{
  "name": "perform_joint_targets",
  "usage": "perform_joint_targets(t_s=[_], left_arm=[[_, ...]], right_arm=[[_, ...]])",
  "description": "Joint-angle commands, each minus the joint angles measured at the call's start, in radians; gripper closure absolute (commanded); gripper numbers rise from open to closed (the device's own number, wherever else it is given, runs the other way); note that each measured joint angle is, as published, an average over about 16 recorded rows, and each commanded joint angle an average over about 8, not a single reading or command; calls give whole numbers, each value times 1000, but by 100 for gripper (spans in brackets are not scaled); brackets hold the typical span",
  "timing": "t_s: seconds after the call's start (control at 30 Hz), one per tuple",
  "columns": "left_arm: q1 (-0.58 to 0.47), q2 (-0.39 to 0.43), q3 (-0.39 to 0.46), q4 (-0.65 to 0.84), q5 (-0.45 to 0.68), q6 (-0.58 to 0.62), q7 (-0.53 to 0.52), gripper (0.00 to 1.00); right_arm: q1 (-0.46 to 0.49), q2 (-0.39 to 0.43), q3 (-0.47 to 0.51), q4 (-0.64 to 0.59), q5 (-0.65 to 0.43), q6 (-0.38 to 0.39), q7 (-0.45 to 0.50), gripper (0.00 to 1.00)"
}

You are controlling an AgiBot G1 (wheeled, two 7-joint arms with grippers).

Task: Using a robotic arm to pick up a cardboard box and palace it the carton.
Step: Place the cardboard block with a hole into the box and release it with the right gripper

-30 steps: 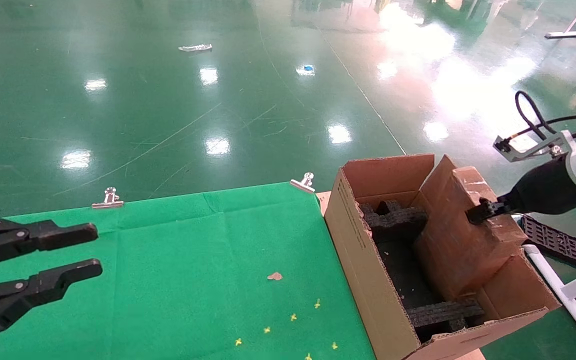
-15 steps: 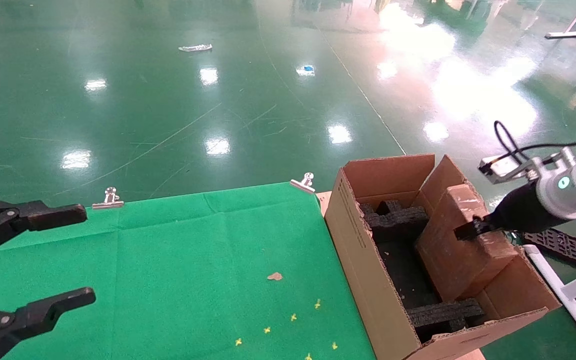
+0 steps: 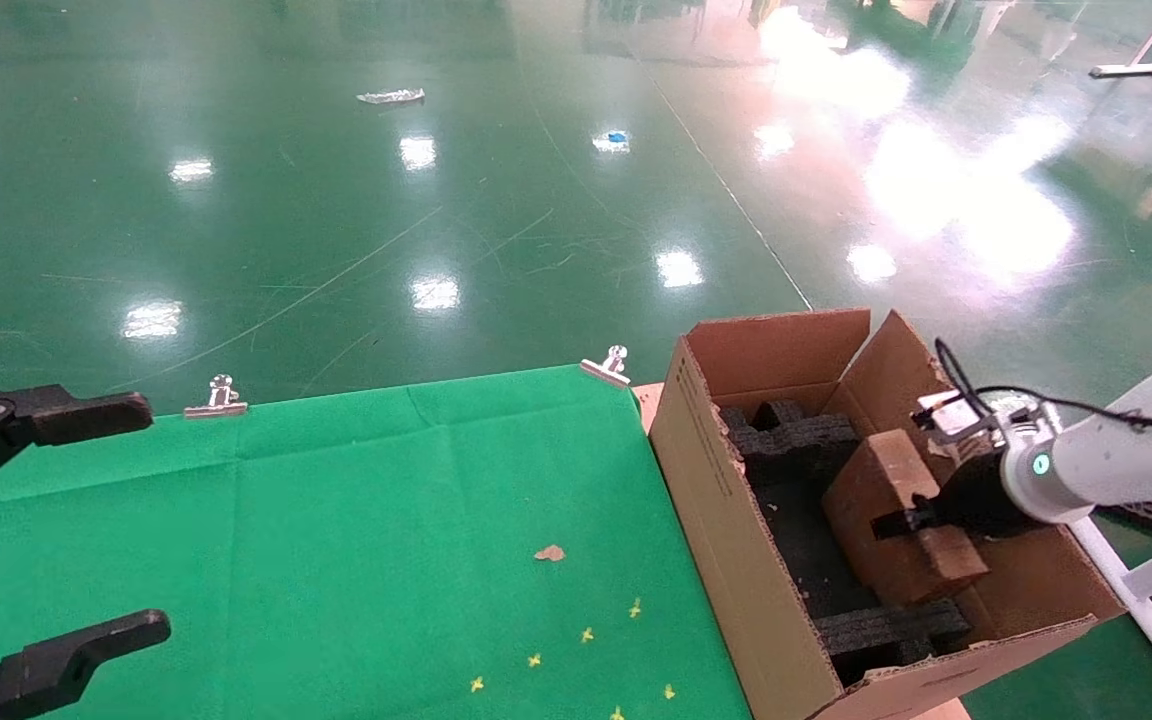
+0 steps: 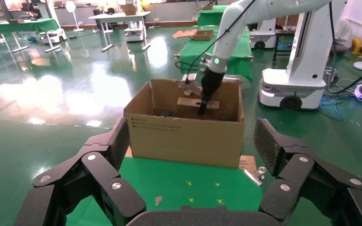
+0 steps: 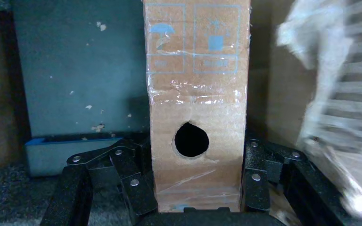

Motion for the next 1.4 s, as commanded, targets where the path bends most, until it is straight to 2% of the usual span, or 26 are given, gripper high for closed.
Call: perform_joint_targets(t_s=[0.03, 0.07, 0.3, 0.33, 0.7, 1.4], left_arm=[[0, 0, 0, 0, 0, 0, 0, 0], [0, 0, 0, 0, 0, 0, 0, 0], [0, 0, 1, 0, 0, 0, 0, 0], [0, 0, 1, 0, 0, 0, 0, 0], [0, -1, 1, 0, -1, -1, 1, 0], [-1, -1, 2, 0, -2, -1, 1, 0]], right_arm=[[-34, -10, 3, -19, 21, 27, -15, 100], [-42, -13, 7, -28, 32, 33, -27, 96], [-66, -21, 33, -75, 89, 48, -117, 8], [-66, -22, 35, -81, 93, 46, -127, 0], [-55, -46, 41, -139, 107, 11, -176, 0], [-32, -70, 36, -178, 97, -26, -193, 0]])
